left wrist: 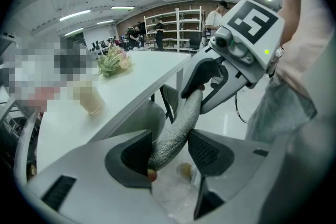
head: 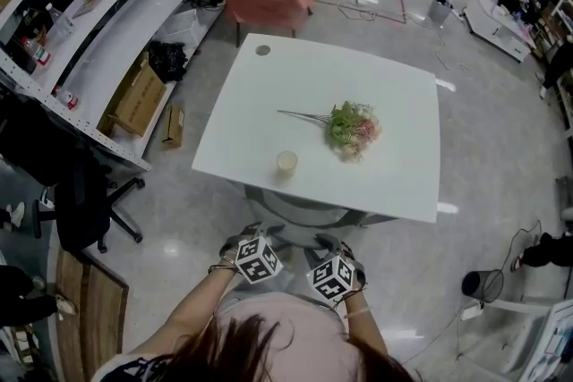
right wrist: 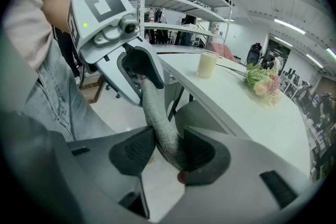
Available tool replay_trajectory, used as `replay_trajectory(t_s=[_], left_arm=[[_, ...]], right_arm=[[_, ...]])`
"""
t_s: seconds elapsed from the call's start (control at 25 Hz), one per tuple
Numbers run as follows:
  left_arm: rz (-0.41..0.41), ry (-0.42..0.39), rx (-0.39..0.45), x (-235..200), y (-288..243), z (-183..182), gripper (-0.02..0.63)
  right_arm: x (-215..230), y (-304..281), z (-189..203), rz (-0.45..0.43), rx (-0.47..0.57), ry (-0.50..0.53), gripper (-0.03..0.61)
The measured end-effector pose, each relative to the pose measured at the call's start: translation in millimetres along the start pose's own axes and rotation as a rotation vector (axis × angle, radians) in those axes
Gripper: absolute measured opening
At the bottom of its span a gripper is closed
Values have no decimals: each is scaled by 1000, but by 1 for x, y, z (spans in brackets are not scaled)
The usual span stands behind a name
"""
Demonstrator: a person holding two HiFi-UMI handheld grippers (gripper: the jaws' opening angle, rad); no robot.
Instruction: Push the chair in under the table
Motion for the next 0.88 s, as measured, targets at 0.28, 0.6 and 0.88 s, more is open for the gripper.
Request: replay_trajectory(t_s=[0.28, 0.6, 0.88], left_arm=[[0, 0, 2, -7, -4, -6, 221], [3, -3, 4, -16, -5, -11, 221], [4, -2, 6, -21, -6, -15, 221]], right_arm=[[10, -4, -1, 3, -3, 1, 170], [18, -8, -4, 10, -5, -1, 172], [24, -10, -6, 17, -8, 1, 172]])
Point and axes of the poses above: the fingertips, and each gripper's own axes: y backward along the fingers, x to its right, z out of its underside, the point moved 5 cm from there along y, backward along the fingers, and after that the axes turned 15 degrees about y, right-handed, at the moved point
